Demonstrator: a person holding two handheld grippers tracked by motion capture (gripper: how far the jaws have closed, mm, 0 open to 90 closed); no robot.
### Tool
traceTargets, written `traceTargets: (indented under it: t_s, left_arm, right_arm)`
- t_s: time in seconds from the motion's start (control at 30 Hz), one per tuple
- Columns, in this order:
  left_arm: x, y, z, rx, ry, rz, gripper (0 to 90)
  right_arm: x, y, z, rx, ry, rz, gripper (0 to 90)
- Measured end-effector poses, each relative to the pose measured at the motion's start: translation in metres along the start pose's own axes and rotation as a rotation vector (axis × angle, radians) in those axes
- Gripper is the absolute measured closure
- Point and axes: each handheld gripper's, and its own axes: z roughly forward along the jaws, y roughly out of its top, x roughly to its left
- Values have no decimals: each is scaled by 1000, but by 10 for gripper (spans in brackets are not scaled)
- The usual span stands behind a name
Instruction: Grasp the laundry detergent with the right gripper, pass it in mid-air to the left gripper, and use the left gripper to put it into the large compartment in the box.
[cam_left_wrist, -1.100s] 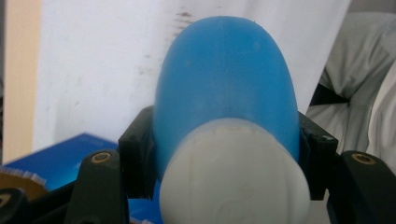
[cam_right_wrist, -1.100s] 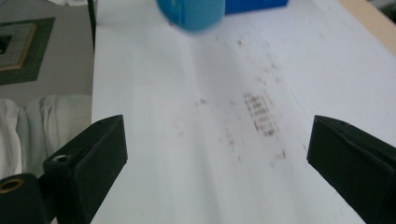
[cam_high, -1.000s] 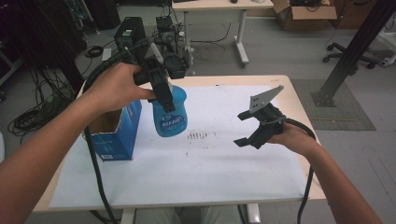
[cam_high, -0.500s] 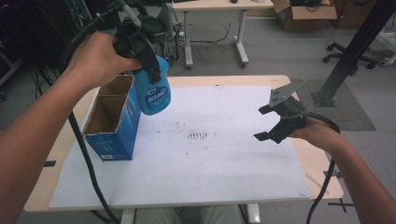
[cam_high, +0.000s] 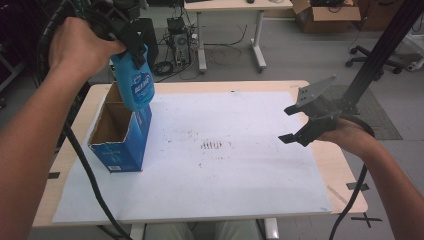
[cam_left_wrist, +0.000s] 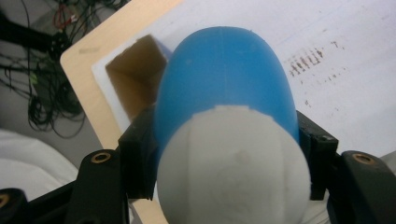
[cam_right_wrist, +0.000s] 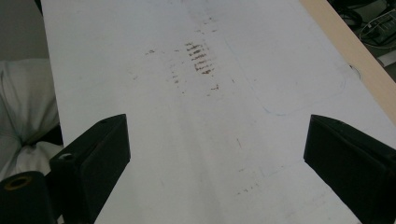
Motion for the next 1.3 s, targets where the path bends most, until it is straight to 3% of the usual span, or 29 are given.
traceTargets:
  t_s: [0.03, 0.17, 0.2, 0.3, 0.6, 1.03, 1.3]
  left_arm:
    - [0, 0, 0, 0, 0, 0, 380]
    - [17, -8, 2, 18, 0, -94, 380]
    - [17, -8, 2, 18, 0, -94, 380]
    - [27, -13, 3, 19, 16, -154, 380]
    - [47, -26, 19, 43, 39, -272, 380]
    - [59, -46, 59, 61, 37, -353, 380]
    - [61, -53, 82, 62, 26, -366, 379]
  right_arm:
    - [0, 0, 0, 0, 0, 0, 68]
    - [0, 3, 1, 6, -9, -17, 70]
    - [0, 3, 1, 6, -9, -17, 70]
    - [-2, 3, 2, 10, -8, -18, 71]
    - [-3, 5, 5, 7, -8, -26, 71]
    - [-2, 4, 8, 6, -9, -19, 73]
    - [-3, 3, 7, 1, -16, -15, 75]
